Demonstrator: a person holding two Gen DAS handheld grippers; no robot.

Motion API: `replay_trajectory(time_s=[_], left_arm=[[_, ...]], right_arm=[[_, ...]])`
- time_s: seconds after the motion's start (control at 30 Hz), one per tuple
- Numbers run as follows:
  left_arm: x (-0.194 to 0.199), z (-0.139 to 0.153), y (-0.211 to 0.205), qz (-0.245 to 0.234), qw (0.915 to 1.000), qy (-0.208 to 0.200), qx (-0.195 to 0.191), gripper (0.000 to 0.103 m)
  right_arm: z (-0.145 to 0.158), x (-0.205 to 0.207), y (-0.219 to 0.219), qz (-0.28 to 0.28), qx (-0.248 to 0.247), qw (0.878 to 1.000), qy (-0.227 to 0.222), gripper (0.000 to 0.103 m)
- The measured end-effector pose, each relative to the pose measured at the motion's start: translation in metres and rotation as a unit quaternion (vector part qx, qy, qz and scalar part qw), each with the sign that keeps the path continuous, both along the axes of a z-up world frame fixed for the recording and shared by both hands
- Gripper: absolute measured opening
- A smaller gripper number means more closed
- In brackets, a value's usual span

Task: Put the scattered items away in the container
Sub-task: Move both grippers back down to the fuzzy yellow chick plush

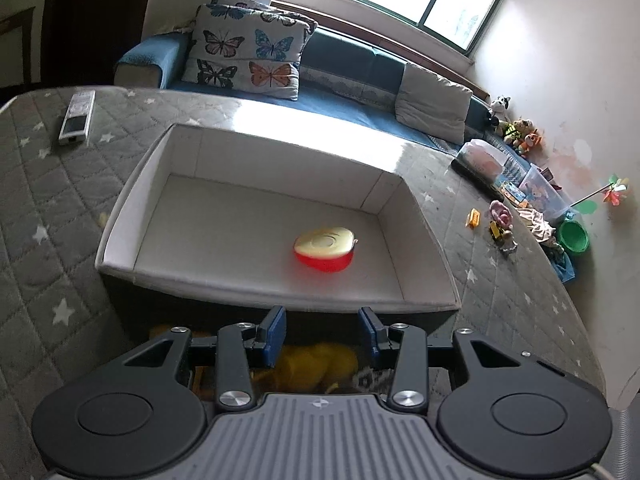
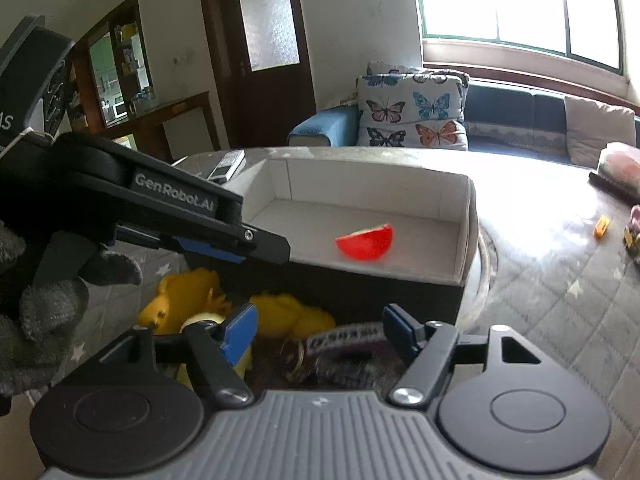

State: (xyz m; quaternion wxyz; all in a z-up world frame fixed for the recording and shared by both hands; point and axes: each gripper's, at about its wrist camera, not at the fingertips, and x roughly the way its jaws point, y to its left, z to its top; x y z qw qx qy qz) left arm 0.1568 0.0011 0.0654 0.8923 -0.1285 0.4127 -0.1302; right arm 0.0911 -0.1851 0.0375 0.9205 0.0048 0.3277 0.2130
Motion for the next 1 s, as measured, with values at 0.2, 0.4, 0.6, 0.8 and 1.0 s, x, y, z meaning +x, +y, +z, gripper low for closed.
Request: replay_trajectory(time_s=[0.2,0.4,0.6,0.8,1.0], left_arm=[[-0.014,-0.004,0.01,0.014,0.9999,0.003,-0.004,0.043],[-0.022,-0.01,0.02,0.026,0.9996,0.012,-0.004,0.043],[-0.025,-0.014,0.026,0.033,0.9992,0.018,-0.01,0.043],[-0.028,-0.016,0.029,0.038,0.9989,0.024,-0.017,0.043],[-0.028,-0.02,0.032,0.044,0.9981,0.036,-0.024,0.043]], right_arm=[[-0.004,-0.014,0.006,0.014,0.01,1.0,0.006,0.071],[-0.012,-0.02,0.025,0.042,0.012,0.999,0.016,0.071],[-0.021,-0.019,0.044,0.064,0.011,0.998,0.027,0.068],[-0.035,-0.01,0.057,0.074,0.007,0.996,0.048,0.051],[-0.041,-0.011,0.053,0.077,0.015,0.995,0.06,0.041]])
